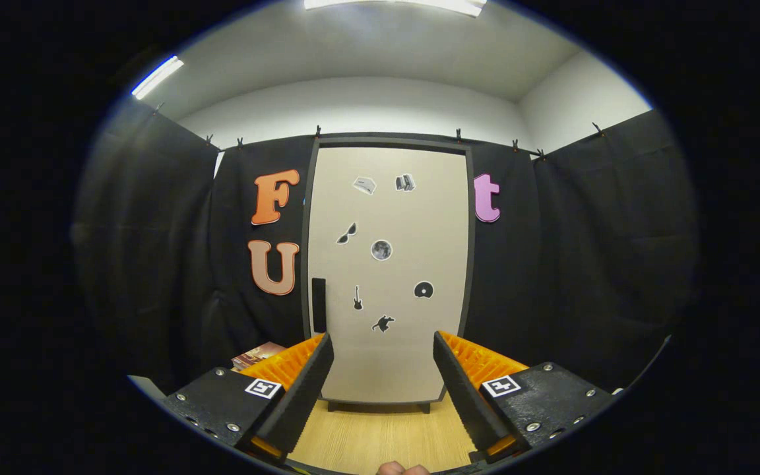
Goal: Open the shoe cabinet door, grab the shoes and put them into the shoe cabinet, then close the shoe cabinet door.
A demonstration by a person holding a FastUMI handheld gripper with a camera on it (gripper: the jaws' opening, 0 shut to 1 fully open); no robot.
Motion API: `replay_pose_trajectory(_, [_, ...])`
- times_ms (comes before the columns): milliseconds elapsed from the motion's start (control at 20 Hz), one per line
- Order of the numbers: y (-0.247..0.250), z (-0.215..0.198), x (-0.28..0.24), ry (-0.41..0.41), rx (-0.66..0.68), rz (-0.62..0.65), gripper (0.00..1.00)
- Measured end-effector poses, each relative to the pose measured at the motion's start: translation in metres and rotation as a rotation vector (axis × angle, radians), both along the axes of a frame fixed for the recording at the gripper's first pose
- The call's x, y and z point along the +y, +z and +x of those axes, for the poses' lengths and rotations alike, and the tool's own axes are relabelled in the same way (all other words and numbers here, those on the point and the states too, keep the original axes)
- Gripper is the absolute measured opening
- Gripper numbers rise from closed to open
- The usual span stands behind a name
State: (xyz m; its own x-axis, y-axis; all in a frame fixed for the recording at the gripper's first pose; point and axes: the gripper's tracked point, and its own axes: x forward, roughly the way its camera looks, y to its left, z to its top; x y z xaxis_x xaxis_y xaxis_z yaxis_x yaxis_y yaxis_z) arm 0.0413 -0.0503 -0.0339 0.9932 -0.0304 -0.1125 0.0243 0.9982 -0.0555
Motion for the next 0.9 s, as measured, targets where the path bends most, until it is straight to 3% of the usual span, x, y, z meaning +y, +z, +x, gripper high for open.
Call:
replay_pose_trajectory(450, [0.004, -0.039, -0.078, -0.006, -0.020, 0.031, 0.95])
replay_pose_trajectory(900, [0.019, -0.047, -0.092, -0.070, -0.052, 0.054, 0.95])
